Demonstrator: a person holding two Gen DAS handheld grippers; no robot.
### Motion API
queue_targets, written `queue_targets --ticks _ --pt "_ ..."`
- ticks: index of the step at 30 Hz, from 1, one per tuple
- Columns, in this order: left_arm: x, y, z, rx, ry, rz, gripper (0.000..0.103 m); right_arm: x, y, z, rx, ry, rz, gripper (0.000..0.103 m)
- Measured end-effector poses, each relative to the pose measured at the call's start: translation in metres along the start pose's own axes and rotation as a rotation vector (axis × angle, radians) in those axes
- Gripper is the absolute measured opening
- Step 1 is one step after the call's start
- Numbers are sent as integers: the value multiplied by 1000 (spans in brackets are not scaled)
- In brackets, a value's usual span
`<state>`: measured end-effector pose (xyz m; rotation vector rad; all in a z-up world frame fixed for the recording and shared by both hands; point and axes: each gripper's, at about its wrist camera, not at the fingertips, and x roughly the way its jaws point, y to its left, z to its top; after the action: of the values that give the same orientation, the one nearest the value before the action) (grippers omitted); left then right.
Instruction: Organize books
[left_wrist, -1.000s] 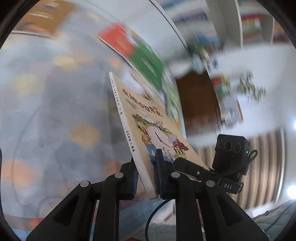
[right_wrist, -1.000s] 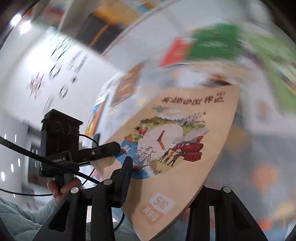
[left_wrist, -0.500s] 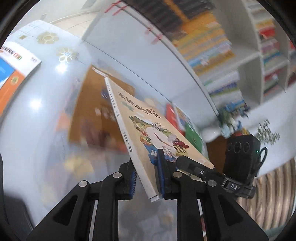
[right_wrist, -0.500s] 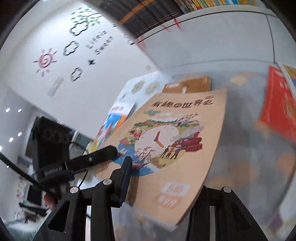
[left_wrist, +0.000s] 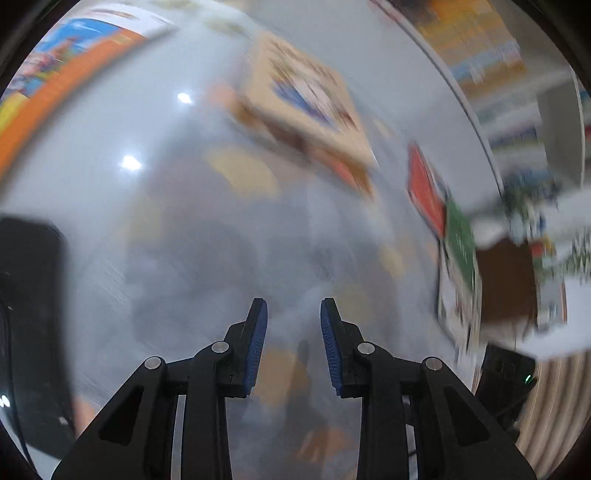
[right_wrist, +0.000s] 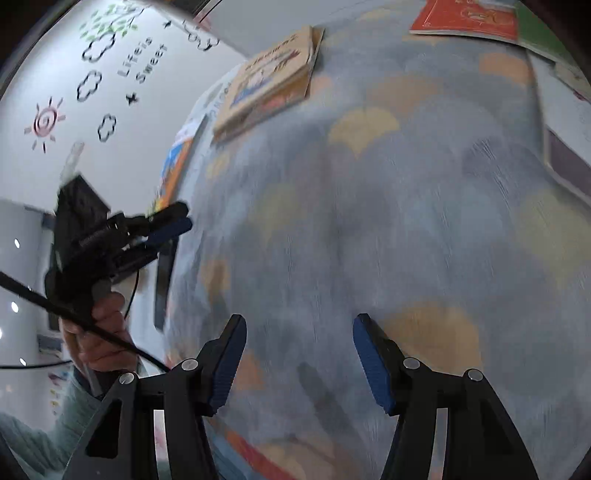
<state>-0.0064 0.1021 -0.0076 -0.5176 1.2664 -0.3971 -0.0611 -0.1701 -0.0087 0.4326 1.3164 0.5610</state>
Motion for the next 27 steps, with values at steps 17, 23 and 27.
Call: queue_targets --ticks 17,23,27 --pt "34 -83 -74 255 143 7 26 -2 21 -45 -186 -29 -224 73" --pt "39 -91 -81 278 155 8 26 6 33 -41 -186 -25 -235 73" --pt "45 -103 -79 306 170 7 26 -2 26 -50 -163 -27 -258 73"
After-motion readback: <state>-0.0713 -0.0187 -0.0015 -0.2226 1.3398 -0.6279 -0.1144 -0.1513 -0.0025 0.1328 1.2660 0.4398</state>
